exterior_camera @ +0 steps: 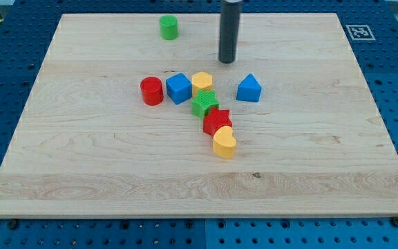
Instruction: Move the arm to the right center of the board
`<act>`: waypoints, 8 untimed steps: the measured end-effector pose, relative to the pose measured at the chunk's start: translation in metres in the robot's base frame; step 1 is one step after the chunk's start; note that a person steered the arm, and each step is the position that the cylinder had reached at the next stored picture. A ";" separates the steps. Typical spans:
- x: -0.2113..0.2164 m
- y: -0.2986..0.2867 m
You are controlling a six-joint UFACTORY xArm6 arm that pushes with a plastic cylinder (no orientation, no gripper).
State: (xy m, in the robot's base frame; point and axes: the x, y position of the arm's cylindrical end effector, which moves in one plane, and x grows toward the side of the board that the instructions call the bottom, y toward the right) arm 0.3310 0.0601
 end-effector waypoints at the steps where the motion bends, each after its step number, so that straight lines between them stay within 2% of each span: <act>1: 0.000 0.013; 3: 0.016 0.055; 6: 0.063 0.133; 7: 0.064 0.134; 8: 0.082 0.143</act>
